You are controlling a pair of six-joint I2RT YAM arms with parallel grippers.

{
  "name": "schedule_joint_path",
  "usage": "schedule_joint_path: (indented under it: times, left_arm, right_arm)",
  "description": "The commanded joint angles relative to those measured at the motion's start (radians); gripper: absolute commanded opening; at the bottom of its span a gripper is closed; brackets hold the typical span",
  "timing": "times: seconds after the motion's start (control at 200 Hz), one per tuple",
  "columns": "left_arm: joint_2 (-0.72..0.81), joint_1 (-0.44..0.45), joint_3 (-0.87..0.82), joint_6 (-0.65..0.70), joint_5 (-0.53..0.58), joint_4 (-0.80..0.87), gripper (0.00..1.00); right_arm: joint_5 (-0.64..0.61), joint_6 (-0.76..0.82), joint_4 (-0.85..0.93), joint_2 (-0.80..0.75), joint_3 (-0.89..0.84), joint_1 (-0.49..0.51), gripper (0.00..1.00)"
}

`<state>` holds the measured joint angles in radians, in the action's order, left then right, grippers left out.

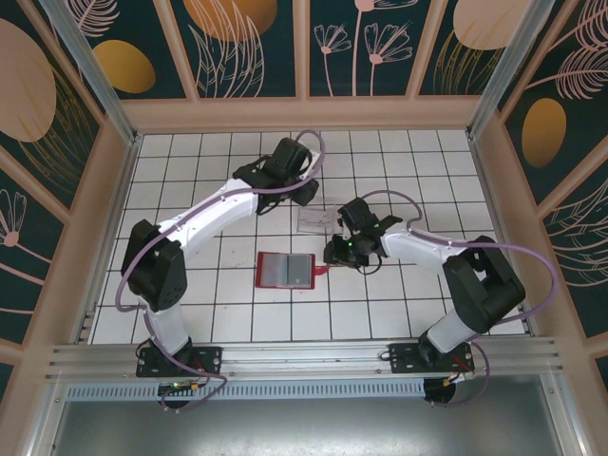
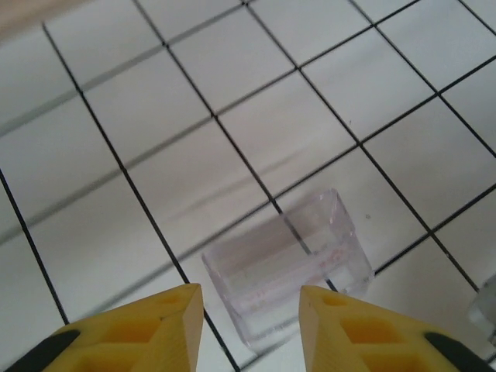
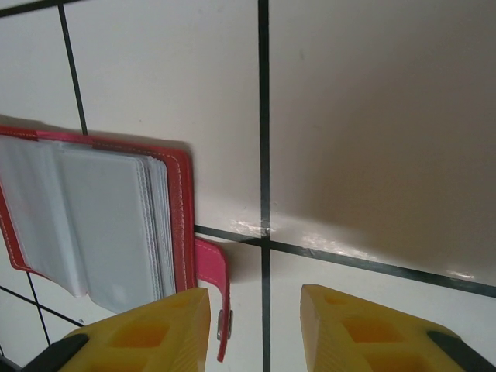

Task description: Take the credit cards out of the card holder

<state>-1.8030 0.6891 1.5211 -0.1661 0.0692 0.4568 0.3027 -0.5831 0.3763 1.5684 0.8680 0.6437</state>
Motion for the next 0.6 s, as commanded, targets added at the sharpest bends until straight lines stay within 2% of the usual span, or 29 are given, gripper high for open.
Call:
schedule_joint_path:
  times: [0.0, 0.125, 0.25, 0.385, 0.59]
  left_arm:
    - [0.073, -0.003, -0.099, -0.253, -0.016, -0.079, 0.35]
    - [0.137, 0.015, -0.218, -0.397, -0.005, -0.084, 0.34]
    - [0.146, 0.049, -0.282, -0.514, 0.0, -0.017, 0.35]
    - [0.136, 0.104, -0.341, -0.583, 0.01, 0.019, 0.36]
    - [0.095, 0.182, -0.381, -0.64, 0.027, 0.052, 0.37]
  right_arm:
    - [0.042, -0.006, -0.044, 0.027, 0.003, 0.015, 0.37]
    - [0.049, -0.011, -0.064, 0.049, 0.0, 0.027, 0.34]
    - [0.035, -0.015, -0.071, 0.054, -0.006, 0.031, 0.29]
    - [0.033, -0.024, -0.085, 0.042, -0.021, 0.031, 0.24]
    - [0.035, -0.02, -0.083, 0.046, -0.021, 0.031, 0.24]
